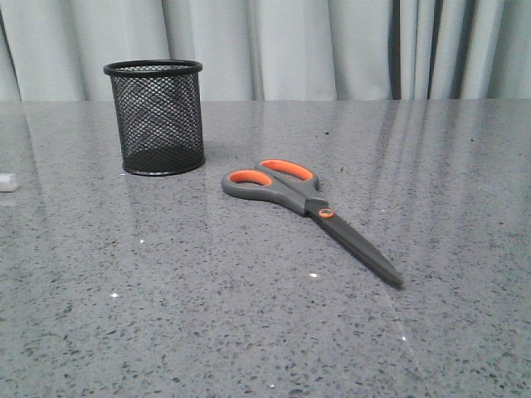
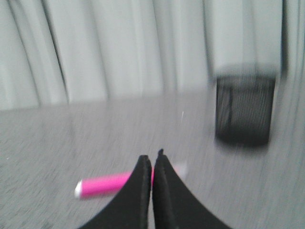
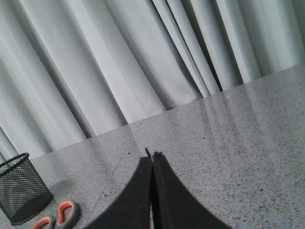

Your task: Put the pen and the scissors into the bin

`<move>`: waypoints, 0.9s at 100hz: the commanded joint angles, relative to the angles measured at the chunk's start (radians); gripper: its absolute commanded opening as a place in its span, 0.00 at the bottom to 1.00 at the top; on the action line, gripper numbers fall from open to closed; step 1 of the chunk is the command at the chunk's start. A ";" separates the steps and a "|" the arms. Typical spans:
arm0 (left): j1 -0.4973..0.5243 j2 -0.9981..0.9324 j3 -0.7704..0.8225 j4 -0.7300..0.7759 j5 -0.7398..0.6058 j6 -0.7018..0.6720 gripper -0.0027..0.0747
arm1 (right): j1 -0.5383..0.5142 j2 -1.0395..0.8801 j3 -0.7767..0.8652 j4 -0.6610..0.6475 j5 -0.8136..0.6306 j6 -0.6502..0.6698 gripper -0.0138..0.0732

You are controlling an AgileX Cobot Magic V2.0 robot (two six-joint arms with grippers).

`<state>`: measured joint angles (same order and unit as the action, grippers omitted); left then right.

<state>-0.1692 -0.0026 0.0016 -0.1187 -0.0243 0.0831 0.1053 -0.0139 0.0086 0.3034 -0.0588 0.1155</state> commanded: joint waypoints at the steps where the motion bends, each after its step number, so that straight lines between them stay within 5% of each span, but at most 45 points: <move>1: -0.005 -0.028 0.023 -0.259 -0.216 -0.014 0.01 | -0.005 -0.014 0.018 0.062 -0.092 0.000 0.08; 23: -0.005 -0.028 0.023 -0.677 -0.269 -0.014 0.01 | -0.005 -0.014 0.018 0.192 -0.176 0.000 0.08; 55: -0.005 -0.028 0.013 -0.705 -0.246 -0.014 0.02 | -0.005 -0.014 -0.046 0.203 0.019 0.000 0.08; 68: -0.005 -0.023 -0.047 -0.541 -0.166 -0.014 0.27 | -0.005 -0.014 -0.122 0.182 0.156 -0.070 0.10; 79: -0.005 0.015 -0.137 -0.393 -0.083 -0.014 0.53 | -0.005 0.007 -0.185 0.161 0.185 -0.134 0.23; 90: -0.005 0.098 -0.234 -0.321 0.024 -0.014 0.50 | -0.005 0.066 -0.233 0.161 0.238 -0.150 0.40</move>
<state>-0.1692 0.0235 -0.1315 -0.5156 -0.0316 0.0776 0.1053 -0.0041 -0.1592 0.4760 0.1975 0.0000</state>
